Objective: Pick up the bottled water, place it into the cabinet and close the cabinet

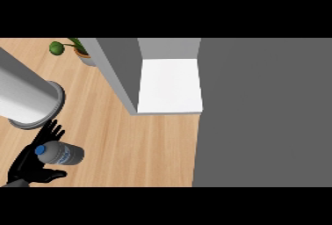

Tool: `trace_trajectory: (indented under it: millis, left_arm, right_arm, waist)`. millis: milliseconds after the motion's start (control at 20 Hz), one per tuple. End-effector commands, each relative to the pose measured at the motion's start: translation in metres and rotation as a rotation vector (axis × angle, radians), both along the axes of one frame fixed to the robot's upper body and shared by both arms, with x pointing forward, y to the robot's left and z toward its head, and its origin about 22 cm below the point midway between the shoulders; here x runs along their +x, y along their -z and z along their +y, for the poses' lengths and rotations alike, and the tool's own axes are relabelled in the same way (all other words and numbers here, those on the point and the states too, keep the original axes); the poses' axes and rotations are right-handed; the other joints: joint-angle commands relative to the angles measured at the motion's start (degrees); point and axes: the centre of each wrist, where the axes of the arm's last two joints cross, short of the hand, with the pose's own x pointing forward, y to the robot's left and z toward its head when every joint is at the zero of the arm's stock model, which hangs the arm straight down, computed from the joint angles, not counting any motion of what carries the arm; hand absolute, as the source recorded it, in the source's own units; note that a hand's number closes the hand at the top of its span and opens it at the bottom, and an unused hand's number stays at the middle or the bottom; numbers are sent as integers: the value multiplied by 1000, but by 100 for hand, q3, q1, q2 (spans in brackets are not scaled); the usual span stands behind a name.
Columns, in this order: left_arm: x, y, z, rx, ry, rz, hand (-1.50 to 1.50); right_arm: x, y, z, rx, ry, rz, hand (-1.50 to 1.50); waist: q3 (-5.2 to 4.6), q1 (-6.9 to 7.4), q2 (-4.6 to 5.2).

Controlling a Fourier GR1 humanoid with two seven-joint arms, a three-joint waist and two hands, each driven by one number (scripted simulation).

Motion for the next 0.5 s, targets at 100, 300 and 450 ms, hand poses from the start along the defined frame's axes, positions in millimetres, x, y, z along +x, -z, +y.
trace_trajectory:
  millis: [100,300,450]
  left_arm:
    - [1,6,4,-81,39,-44,-150]
    - [-14,27,-17,-125,53,-19,-150]
    - [-8,27,-20,-193,60,-36,-150]
  right_arm:
    - [-1,-13,1,4,-16,-4,-150]
    - [1,-6,6,8,6,12,-150]
    - [0,1,-11,5,-16,-3,-150]
  waist:
    - [-7,-28,7]
    - [-10,-27,9]
    - [-7,-37,5]
